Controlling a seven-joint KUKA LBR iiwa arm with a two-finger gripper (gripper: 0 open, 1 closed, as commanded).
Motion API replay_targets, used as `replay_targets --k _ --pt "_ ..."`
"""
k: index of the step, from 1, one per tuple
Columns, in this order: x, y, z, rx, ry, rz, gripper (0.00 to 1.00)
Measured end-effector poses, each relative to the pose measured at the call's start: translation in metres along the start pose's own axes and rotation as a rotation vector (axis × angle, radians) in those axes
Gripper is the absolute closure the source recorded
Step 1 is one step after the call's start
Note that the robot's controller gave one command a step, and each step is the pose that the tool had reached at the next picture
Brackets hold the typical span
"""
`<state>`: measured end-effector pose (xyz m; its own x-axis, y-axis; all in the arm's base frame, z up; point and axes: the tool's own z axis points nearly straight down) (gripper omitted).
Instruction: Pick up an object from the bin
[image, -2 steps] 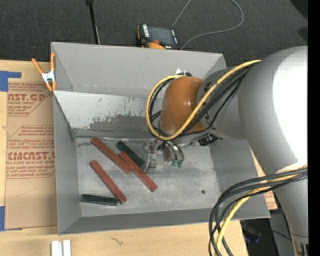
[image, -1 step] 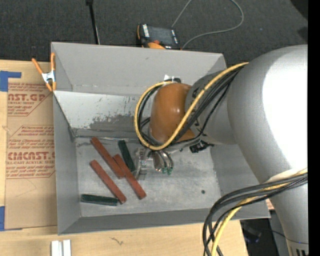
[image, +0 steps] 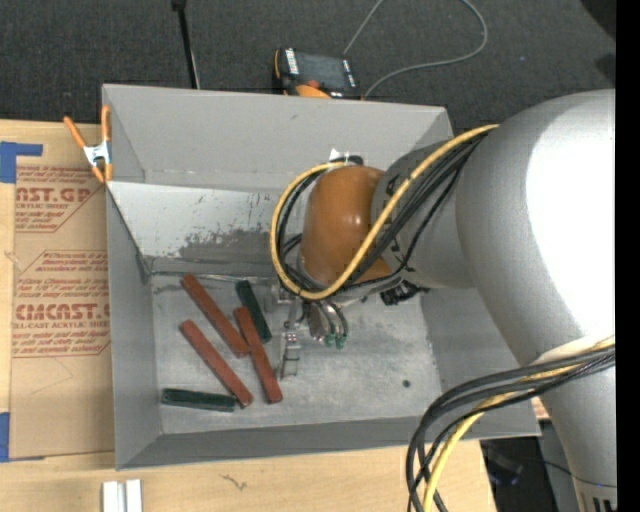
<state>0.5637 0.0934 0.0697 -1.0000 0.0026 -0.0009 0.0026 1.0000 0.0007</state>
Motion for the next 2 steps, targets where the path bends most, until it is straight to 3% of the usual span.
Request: replay_targets --k 1,2 --pt "-0.0165 0.0736 -0.0004 -0.004 -0.003 -0.014 0.0" --pt "-0.0163 0.0689 0.0001 0.0 -0.001 -0.009 1.0"
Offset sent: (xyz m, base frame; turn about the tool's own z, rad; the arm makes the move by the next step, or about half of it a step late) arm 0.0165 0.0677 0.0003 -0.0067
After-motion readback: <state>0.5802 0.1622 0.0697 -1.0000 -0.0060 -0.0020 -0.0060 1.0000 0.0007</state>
